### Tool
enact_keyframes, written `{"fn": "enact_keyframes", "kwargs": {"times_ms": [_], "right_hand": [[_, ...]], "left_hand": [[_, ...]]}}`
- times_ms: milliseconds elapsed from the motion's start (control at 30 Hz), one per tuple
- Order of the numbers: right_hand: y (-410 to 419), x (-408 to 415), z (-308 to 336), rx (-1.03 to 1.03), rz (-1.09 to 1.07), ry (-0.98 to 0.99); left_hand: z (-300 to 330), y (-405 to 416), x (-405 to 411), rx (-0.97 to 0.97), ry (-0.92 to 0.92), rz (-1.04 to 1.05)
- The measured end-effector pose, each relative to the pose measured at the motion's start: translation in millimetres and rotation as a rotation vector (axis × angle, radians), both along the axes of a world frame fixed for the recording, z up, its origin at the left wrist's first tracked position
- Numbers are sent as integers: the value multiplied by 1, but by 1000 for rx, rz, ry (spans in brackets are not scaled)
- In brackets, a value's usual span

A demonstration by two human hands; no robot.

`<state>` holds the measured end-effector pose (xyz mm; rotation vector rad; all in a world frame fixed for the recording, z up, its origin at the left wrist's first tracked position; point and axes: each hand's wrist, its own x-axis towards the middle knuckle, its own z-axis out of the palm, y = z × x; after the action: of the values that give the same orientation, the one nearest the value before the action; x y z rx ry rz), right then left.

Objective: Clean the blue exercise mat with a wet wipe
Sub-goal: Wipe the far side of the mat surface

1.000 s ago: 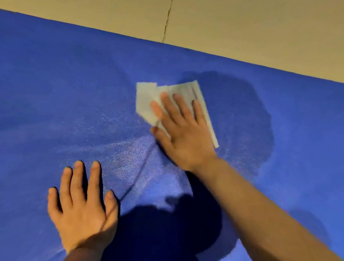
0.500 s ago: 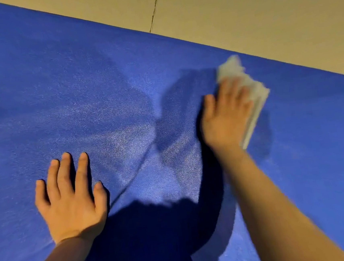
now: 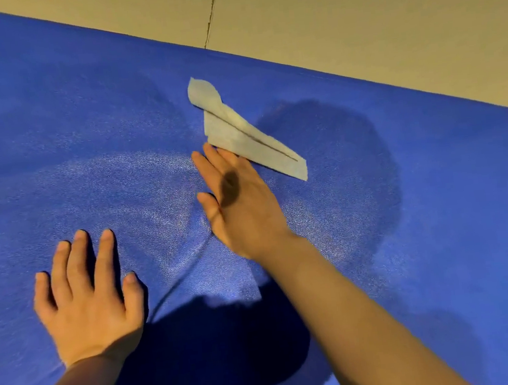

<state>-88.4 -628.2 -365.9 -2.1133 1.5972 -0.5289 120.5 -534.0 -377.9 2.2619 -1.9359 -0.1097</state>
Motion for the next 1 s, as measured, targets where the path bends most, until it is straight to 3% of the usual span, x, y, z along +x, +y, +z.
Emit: {"fn": "enact_keyframes", "kwargs": {"times_ms": [200, 367, 467, 533, 633, 700, 833, 900, 1000], "right_hand": [[-9, -8, 35, -207, -170, -101], [-26, -23, 19, -78, -226, 102], [-31, -30, 20, -69, -316, 67], [-29, -31, 39, 28, -355, -85], [-15, -29, 78, 383, -277, -640], [-2, -36, 88, 486, -321, -808], [18, -73, 56, 409, -559, -297], [28, -94, 42, 328, -711, -175], [40, -118, 37, -63, -765, 130]], "left_hand": [[1, -2, -2, -10, -8, 0], [-1, 0, -2, -28, -34, -9], [-1, 0, -1, -36, -37, -13], [-1, 0, -1, -46, -41, -12], [-1, -1, -2, -50, -29, -9], [1, -2, -3, -30, -16, -5], [2, -2, -1, -16, -13, -6], [2, -2, -1, -10, -11, -7], [2, -2, 0, -13, -11, -13]]}}
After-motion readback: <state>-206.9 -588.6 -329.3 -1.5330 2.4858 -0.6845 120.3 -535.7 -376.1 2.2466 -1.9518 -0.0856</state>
